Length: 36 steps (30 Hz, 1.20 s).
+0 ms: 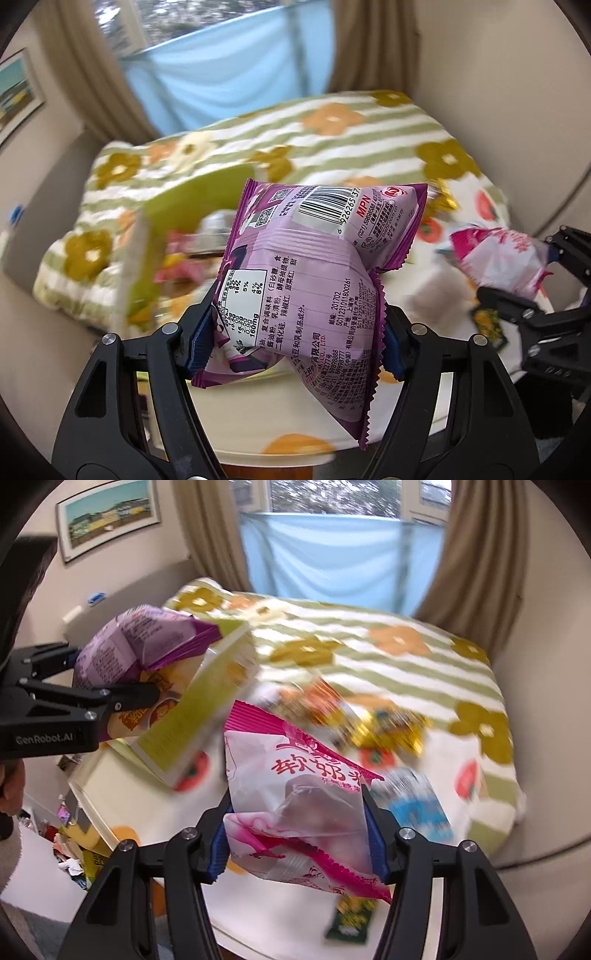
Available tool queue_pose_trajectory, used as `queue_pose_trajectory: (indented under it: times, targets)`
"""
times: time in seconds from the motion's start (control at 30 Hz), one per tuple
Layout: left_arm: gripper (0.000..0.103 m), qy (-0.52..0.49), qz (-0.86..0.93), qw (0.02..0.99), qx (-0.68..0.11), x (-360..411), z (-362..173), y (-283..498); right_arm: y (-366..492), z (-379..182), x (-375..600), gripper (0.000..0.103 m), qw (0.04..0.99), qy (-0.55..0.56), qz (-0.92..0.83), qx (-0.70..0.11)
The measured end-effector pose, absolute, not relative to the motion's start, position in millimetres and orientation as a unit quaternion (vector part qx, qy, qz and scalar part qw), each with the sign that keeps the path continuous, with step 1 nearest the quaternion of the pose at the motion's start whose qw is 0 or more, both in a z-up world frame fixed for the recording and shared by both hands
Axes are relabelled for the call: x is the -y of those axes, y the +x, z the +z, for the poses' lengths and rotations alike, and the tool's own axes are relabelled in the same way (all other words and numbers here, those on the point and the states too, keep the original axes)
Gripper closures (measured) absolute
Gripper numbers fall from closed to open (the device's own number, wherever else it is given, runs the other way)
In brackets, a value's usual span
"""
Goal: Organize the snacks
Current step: 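Grasp the purple snack bag with the left gripper while the right grasps a pink-white bag, then drop the purple bag into the box with the left gripper while the right drops the pink-white bag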
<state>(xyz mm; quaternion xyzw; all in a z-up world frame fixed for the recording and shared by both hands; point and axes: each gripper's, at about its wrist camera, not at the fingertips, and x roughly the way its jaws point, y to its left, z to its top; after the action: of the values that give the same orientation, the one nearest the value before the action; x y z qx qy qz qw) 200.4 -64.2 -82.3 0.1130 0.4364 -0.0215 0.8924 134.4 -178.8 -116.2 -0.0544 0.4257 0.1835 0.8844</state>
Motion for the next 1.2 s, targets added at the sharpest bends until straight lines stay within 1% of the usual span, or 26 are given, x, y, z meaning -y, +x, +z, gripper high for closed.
queue_pose_trajectory:
  times: [0.23,0.43,0.57,0.73,0.87,0.93,0.97,1.0,1.2]
  targets:
    - [0.034,0.080,0.022,0.895,-0.438,-33,-79,209,158,-91,95,0.048,0.886,-0.062,0.229,-0.398]
    - [0.034,0.074,0.032,0.887,-0.455,-107,-101,227,185,-94,27,0.048,0.879,-0.045,0.240,-0.409]
    - [0.034,0.070,0.014,0.881,-0.467,-131,-120,241,200,-102,-12,0.048,0.876,-0.027,0.234,-0.420]
    - [0.033,0.077,-0.016,0.873,-0.481,-136,-142,253,214,-115,-38,0.048,0.871,0.000,0.222,-0.439]
    - [0.028,0.078,-0.033,0.870,-0.486,-138,-155,260,220,-121,-48,0.048,0.870,0.005,0.199,-0.452]
    - [0.015,0.077,-0.035,0.869,-0.488,-140,-158,261,222,-122,-48,0.048,0.868,0.007,0.193,-0.457]
    - [0.003,0.076,-0.036,0.870,-0.486,-140,-158,260,223,-123,-48,0.048,0.868,0.006,0.191,-0.459]
    - [0.000,0.075,-0.038,0.871,-0.483,-140,-157,259,222,-123,-50,0.048,0.868,0.005,0.189,-0.460]
    - [0.000,0.063,-0.031,0.867,-0.493,-146,-149,247,233,-127,-50,0.048,0.862,0.013,0.198,-0.467]
